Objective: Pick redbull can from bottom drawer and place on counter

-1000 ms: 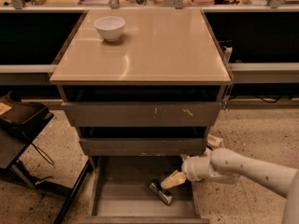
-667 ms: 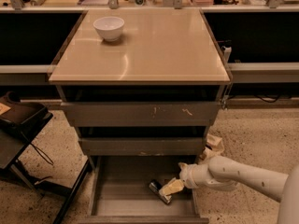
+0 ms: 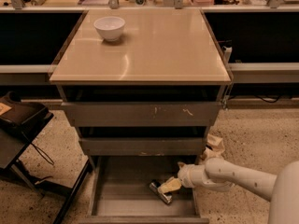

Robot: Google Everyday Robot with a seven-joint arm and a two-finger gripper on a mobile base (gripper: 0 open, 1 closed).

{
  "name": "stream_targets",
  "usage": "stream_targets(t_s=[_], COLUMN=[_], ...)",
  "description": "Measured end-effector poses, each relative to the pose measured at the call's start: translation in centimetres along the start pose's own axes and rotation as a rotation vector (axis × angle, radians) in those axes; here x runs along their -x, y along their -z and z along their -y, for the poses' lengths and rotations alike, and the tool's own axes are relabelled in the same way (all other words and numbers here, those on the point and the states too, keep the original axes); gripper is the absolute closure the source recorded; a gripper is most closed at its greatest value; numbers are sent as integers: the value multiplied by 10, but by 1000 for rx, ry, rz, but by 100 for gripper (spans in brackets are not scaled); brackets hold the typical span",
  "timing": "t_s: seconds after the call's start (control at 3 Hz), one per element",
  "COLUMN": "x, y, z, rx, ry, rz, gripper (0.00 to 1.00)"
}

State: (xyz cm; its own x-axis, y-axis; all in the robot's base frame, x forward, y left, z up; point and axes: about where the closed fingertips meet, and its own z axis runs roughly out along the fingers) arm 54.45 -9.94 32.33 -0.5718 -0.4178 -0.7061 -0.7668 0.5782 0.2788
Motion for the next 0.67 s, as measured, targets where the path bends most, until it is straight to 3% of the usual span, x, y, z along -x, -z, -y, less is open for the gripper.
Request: stream_targets(t_s=[0.33, 0.67], x=[-13, -20], y=[-30, -37], z=[52, 69], rx=[-122, -164], ry=[-13, -28], rz=[57, 67], gripper=[0, 0])
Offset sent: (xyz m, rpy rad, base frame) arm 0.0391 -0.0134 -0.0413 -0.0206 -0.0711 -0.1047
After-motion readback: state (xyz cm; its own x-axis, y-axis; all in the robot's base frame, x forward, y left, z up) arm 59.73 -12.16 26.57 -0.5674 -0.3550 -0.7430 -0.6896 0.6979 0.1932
